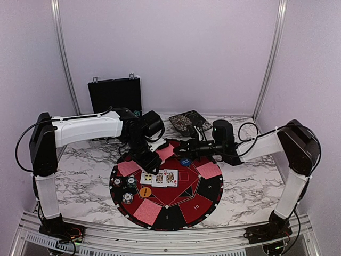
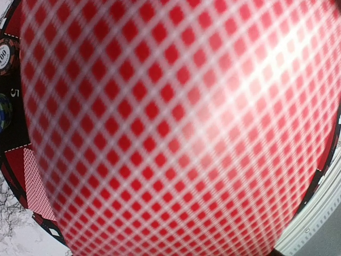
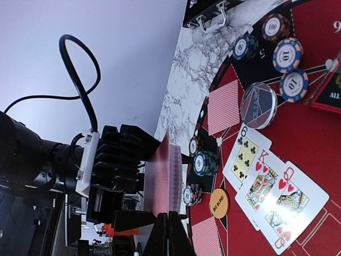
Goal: Distribute texas hold em gaming equipment
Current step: Pick up the poker card from the face-down deck piles, then distribute the poker card in the community card area.
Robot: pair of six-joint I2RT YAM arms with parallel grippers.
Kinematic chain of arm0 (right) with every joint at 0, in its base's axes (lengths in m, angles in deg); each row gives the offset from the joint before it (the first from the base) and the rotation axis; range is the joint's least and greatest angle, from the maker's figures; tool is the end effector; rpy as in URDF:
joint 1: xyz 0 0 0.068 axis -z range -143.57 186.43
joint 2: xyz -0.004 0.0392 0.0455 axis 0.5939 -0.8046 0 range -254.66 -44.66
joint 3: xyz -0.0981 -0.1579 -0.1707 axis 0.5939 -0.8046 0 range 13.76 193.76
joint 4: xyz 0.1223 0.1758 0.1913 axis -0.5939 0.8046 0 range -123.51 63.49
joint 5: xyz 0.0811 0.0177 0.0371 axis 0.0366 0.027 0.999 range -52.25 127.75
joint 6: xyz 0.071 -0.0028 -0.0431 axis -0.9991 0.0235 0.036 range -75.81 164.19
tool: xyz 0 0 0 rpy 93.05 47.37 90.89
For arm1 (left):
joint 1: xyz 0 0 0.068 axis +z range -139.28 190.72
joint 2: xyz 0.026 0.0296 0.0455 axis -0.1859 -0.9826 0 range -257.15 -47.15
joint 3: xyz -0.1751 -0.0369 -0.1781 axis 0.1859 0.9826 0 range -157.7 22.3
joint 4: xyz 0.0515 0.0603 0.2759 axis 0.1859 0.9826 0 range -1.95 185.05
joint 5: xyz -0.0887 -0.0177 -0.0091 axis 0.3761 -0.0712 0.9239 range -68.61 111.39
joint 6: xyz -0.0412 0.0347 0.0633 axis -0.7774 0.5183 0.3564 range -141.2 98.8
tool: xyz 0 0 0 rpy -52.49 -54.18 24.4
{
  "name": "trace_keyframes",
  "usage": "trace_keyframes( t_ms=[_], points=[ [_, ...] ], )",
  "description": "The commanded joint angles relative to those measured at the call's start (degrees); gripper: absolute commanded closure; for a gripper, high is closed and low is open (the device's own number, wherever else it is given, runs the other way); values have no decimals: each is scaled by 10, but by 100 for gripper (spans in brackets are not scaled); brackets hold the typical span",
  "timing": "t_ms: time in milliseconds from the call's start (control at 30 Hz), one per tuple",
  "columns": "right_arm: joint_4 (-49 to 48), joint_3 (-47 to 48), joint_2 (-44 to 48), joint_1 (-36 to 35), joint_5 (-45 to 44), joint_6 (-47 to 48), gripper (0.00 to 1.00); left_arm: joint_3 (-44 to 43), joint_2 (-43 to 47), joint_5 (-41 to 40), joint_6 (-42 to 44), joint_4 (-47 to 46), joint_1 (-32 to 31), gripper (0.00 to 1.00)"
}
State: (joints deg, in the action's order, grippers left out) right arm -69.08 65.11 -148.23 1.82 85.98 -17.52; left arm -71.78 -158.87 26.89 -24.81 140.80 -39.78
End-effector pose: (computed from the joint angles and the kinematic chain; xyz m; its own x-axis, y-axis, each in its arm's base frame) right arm 0.3054 0.2765 0.1361 -0.9628 0.0483 -0.2660 -0.2505 0.2109 0.9449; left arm 0.2724 -0.3412 0.1761 -0.6478 0.6870 -0.3292 0.7491 0.6531 -0.1111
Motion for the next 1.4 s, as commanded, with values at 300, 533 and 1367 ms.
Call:
trace_keyframes(
  t_ms=[300,533,1367],
  points=[
    [16,-32,46,69,89,33,100,34,35,-2,-1,-9,11,65],
    [200,-19,63,93,126,192,100,52,48,2,0,-19,16,66],
    [630,178,-66,25,-25,591,100,68,61,10,11,-26,28,66]
  ],
)
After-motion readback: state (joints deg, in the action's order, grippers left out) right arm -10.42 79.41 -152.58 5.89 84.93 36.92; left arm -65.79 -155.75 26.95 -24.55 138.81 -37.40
